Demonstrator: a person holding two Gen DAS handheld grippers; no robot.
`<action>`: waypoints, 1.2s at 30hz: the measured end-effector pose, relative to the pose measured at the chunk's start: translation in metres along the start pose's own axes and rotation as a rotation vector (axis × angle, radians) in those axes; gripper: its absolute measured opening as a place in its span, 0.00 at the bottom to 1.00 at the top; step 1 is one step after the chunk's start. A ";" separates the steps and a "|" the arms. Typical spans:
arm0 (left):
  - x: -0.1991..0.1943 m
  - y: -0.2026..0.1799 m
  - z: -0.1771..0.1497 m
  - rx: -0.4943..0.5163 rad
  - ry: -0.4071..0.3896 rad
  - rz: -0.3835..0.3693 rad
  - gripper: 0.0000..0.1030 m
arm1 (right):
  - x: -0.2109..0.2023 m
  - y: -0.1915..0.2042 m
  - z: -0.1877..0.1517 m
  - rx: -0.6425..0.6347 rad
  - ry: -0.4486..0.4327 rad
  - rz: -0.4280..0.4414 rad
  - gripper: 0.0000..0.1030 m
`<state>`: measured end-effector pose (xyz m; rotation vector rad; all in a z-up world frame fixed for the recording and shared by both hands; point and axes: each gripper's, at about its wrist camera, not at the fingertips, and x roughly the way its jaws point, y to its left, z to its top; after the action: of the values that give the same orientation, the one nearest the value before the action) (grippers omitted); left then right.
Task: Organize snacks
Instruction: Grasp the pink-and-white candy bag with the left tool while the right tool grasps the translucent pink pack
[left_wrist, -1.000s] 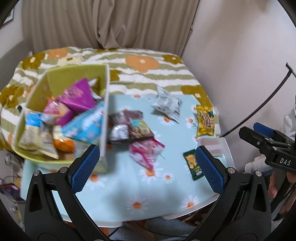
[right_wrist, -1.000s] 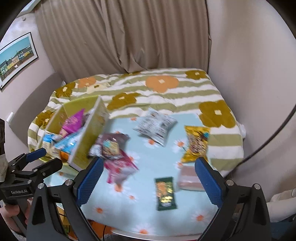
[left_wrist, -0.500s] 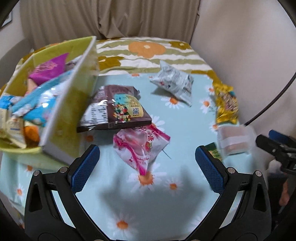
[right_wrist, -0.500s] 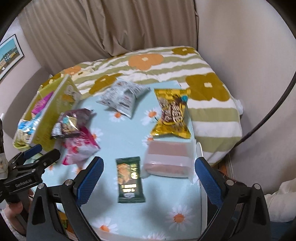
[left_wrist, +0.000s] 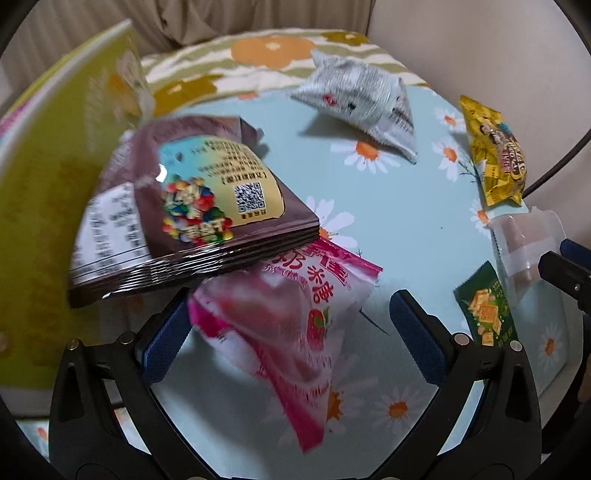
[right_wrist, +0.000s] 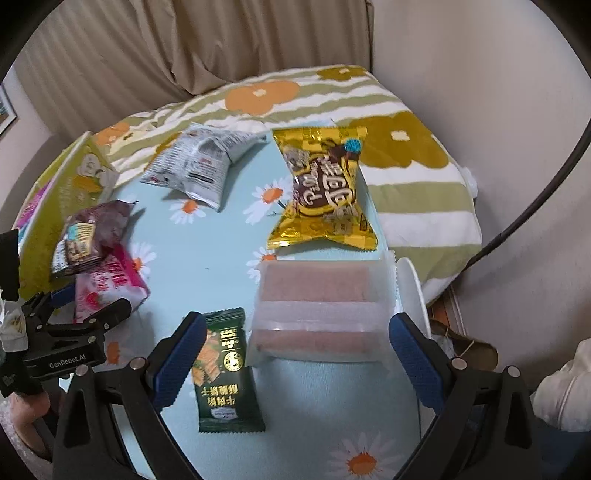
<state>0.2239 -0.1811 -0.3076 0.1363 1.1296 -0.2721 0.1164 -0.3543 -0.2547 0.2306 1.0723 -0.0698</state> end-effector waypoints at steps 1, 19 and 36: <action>0.004 0.001 0.001 -0.003 0.012 -0.011 0.99 | 0.003 -0.001 0.001 0.010 0.006 -0.001 0.95; 0.003 -0.003 0.004 0.054 0.024 -0.054 0.61 | 0.028 -0.002 0.004 0.023 0.032 -0.070 0.96; -0.015 -0.025 -0.024 0.064 0.050 -0.126 0.53 | 0.040 0.008 0.003 -0.100 0.024 -0.101 0.90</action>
<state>0.1898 -0.1969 -0.3036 0.1289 1.1816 -0.4192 0.1390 -0.3452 -0.2874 0.0876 1.1078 -0.1045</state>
